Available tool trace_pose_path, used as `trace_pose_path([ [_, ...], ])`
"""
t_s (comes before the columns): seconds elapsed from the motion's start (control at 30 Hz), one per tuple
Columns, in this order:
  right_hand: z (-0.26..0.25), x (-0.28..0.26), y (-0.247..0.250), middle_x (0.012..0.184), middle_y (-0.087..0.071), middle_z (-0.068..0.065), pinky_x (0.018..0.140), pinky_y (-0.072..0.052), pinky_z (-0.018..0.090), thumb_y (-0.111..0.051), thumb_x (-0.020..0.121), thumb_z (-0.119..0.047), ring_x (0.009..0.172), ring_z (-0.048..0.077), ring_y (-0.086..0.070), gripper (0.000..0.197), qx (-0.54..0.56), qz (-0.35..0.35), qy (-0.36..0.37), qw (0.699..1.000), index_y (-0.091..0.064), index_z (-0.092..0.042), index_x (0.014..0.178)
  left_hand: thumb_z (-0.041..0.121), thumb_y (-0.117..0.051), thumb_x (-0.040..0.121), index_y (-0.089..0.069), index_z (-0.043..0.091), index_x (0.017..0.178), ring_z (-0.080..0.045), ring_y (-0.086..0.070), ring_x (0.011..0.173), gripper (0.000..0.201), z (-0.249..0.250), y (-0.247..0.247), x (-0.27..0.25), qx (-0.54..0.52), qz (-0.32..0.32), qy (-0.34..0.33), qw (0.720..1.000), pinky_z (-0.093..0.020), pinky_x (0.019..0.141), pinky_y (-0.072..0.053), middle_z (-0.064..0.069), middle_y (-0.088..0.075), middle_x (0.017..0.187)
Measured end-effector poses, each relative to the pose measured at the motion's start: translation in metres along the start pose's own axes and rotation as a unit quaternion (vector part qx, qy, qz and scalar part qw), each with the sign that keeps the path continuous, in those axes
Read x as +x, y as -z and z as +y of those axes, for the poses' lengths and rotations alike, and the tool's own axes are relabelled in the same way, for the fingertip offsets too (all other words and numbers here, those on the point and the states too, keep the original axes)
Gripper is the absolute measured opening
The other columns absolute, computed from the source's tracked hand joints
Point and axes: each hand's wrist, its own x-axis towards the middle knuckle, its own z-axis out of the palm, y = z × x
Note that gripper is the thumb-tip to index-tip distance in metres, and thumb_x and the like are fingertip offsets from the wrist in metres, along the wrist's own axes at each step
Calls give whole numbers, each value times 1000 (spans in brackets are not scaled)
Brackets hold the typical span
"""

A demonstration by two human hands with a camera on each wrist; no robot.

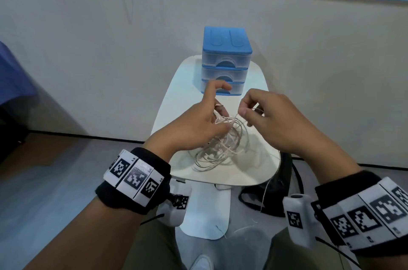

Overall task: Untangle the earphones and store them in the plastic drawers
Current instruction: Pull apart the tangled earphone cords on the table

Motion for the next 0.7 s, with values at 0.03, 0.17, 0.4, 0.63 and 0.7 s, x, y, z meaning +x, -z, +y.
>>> trace_pose_path([
  [0.03, -3, 1, 0, 85, -66, -10, 69, -46, 25, -60, 100, -23, 76, 14, -64, 15, 12, 9, 0, 1000, -60, -25, 85, 21, -74, 94, -35, 44, 130, -35, -60, 90, 58, 0, 0, 0, 8, -17, -6, 1000, -42, 83, -55, -5, -60, 109],
  [0.17, -15, 3, 6, 85, -68, -7, 64, -40, 13, -51, 105, -22, 76, 3, -58, 14, 69, 86, -8, 994, -57, -14, 95, 26, -76, 92, -59, 29, 109, -14, -63, 93, 24, -5, -3, 6, 83, -21, -19, 996, -37, 89, -53, 10, -68, 98],
  [0.4, -27, 3, 40, 73, -70, -2, 75, -46, 38, -39, 110, -20, 77, 19, -68, 19, 356, 248, -14, 901, -47, -22, 93, 21, -74, 91, -68, 33, 94, -4, -64, 85, 13, -10, -1, 10, 96, 9, -8, 995, -24, 77, -48, 14, -71, 90],
  [0.63, -11, -11, 57, 60, -61, 10, 54, -35, 28, -46, 99, -15, 53, 24, -41, 20, 501, 146, -111, 846, -52, -15, 80, 30, -72, 96, -75, 29, 95, -7, -64, 80, 4, -6, 4, 14, 88, 43, -31, 995, -24, 76, -49, 11, -73, 89],
  [0.7, -5, -13, 59, 59, -61, 13, 54, -32, 30, -52, 97, -30, 54, 25, -37, 21, 441, 69, -141, 884, -59, -12, 88, 33, -71, 97, -75, 30, 94, -5, -61, 76, 6, -6, 3, 15, 100, 43, -35, 993, -22, 70, -45, 12, -72, 87],
])
